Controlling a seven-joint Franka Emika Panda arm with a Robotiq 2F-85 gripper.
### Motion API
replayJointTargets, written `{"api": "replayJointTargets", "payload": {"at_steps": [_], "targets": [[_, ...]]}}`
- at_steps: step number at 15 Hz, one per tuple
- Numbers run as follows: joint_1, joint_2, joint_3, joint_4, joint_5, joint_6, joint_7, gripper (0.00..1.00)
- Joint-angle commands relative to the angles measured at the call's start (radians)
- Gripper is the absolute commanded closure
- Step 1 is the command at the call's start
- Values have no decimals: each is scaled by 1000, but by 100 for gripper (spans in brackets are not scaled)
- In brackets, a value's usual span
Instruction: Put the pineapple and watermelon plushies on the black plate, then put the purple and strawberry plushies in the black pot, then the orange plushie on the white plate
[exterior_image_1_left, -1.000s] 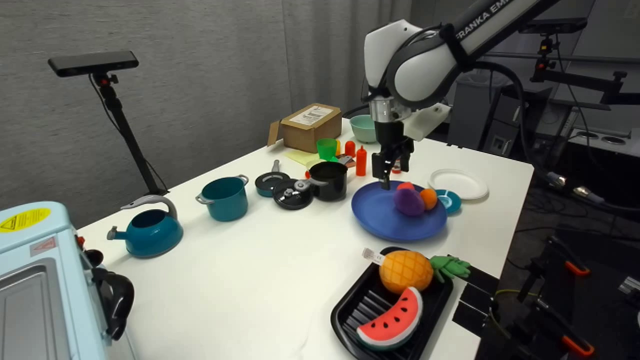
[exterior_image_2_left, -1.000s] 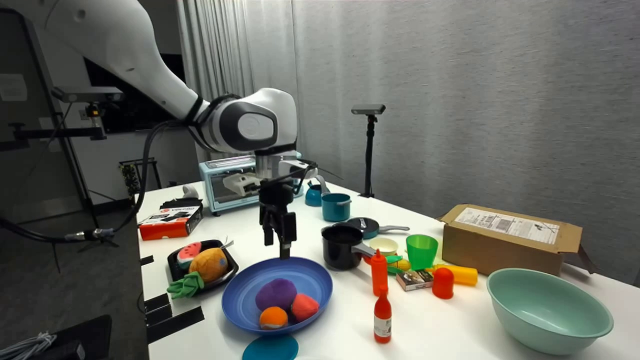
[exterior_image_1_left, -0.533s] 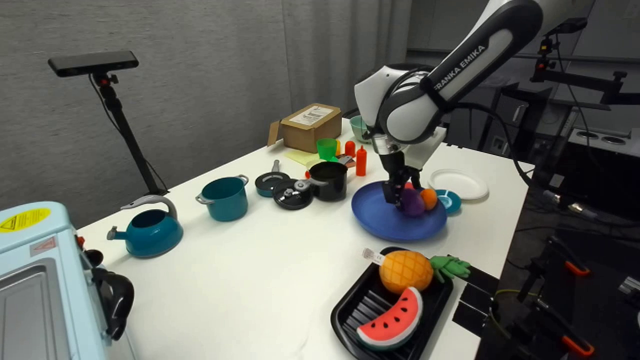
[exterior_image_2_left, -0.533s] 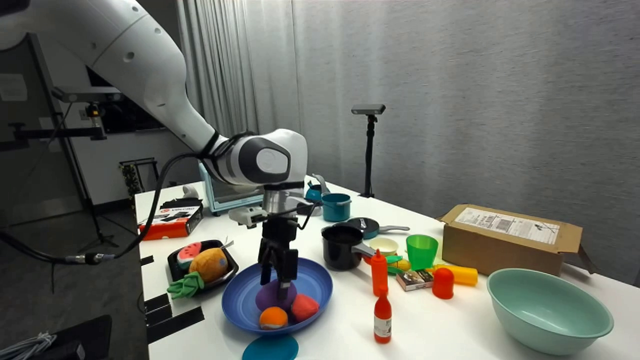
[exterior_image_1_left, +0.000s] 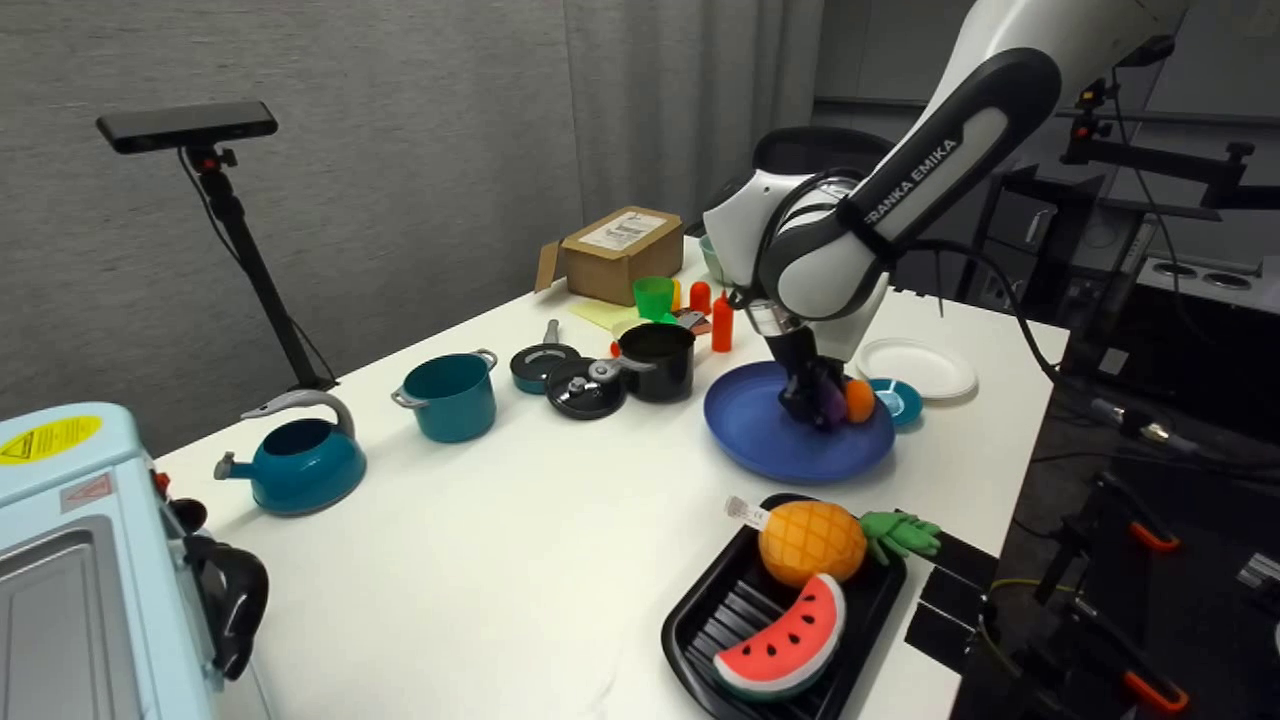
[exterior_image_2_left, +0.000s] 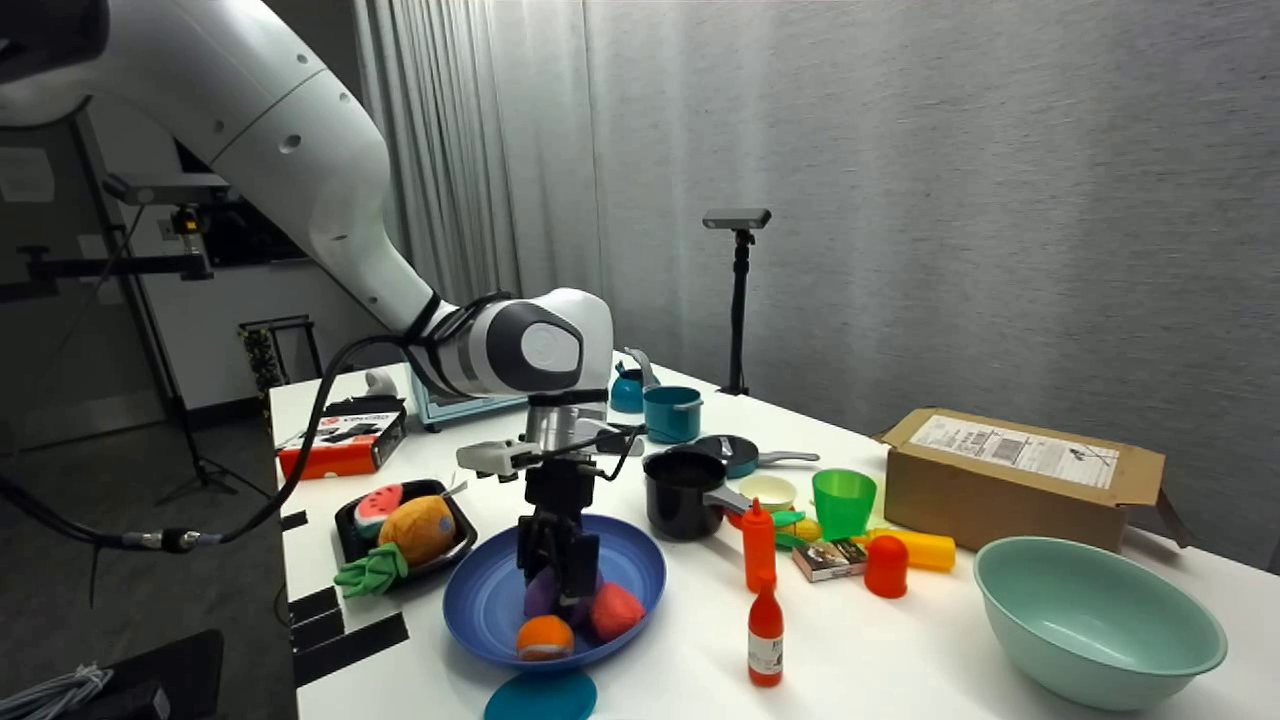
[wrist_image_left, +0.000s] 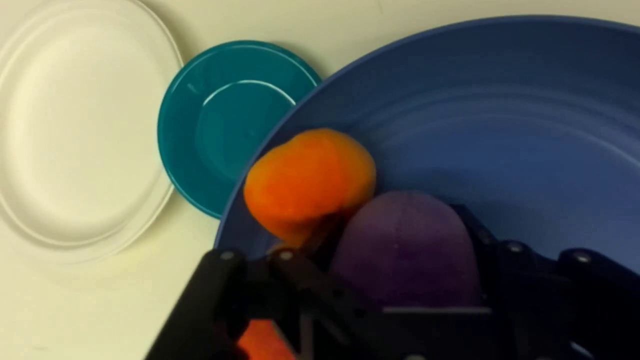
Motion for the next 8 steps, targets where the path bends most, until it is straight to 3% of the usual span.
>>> {"api": "replayJointTargets", "payload": {"at_steps": [1,5,8], "targets": [[15,-4,-9,6,-24,47,-17,73],[11,-39,-2,-1,-6,108,-30,98],[6,-53,3,13,7,176,-38,96]]}}
